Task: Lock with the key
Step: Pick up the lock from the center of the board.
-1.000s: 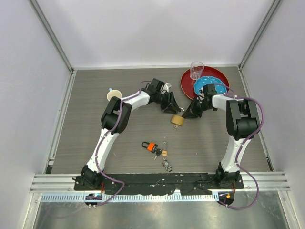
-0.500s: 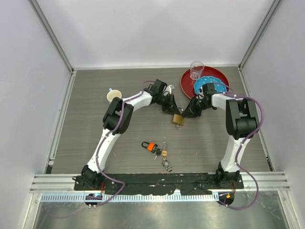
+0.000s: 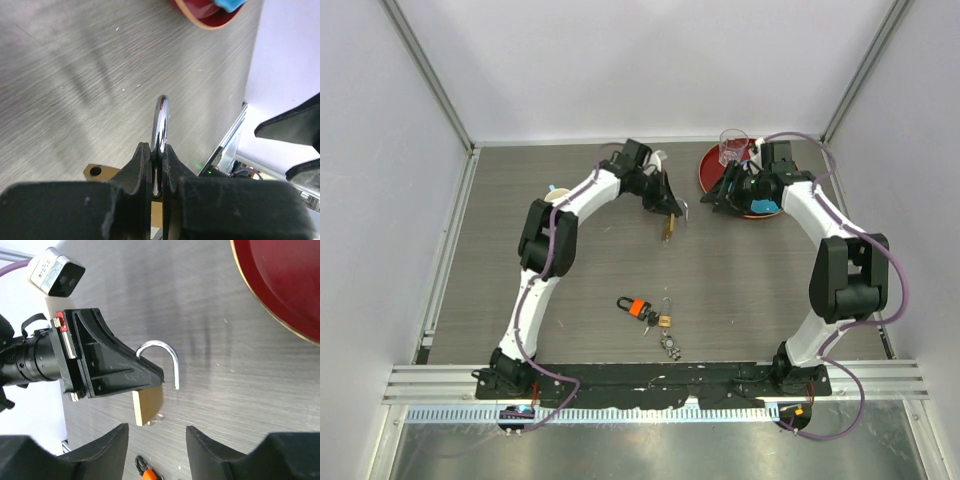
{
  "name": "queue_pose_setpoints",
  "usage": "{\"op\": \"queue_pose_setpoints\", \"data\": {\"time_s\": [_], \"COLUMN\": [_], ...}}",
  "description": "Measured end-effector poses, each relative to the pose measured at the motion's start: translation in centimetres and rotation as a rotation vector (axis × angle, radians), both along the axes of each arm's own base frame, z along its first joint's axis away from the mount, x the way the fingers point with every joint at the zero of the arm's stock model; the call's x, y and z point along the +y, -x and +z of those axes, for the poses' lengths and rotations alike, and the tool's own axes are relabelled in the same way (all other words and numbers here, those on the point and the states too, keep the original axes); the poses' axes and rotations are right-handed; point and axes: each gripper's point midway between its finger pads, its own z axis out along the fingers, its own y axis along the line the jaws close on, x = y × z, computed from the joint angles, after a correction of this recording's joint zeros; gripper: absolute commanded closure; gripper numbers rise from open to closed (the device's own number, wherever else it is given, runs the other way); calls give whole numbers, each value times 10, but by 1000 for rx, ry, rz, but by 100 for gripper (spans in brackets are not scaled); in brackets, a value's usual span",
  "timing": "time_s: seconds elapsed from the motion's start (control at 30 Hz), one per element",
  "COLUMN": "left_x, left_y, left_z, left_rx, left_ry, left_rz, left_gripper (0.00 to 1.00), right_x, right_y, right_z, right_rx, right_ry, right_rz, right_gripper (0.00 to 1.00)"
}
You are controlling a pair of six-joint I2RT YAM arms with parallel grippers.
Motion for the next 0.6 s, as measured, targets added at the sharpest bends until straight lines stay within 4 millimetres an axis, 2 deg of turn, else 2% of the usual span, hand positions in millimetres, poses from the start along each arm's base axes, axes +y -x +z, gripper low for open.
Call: {"op": "queue_pose_setpoints", "data": {"time_s": [0.17, 0.3, 0.4, 0.47, 0.6], "left_x": [23, 38, 42, 46, 55], "left_y": [-21, -21, -6, 10, 43], "left_z": [67, 126, 164, 186, 220], "left_rx": [-114, -201, -251, -272, -291], "left_ry": [37, 82, 119, 138, 175], "left_rz": [34, 28, -11, -33, -67], "left_gripper": [100, 100, 100, 100, 100], "right_x": [-1, 2, 6, 8, 14], "right_y": [-9, -7, 0, 4, 20], "right_z": [54, 85, 102, 116, 142], "right_rx": [-122, -186, -220, -250, -323], "right_ry": [-32, -67, -99, -122, -194], "right_rz": [3, 24, 45, 53, 65], "right_gripper": [26, 18, 16, 16, 16]}}
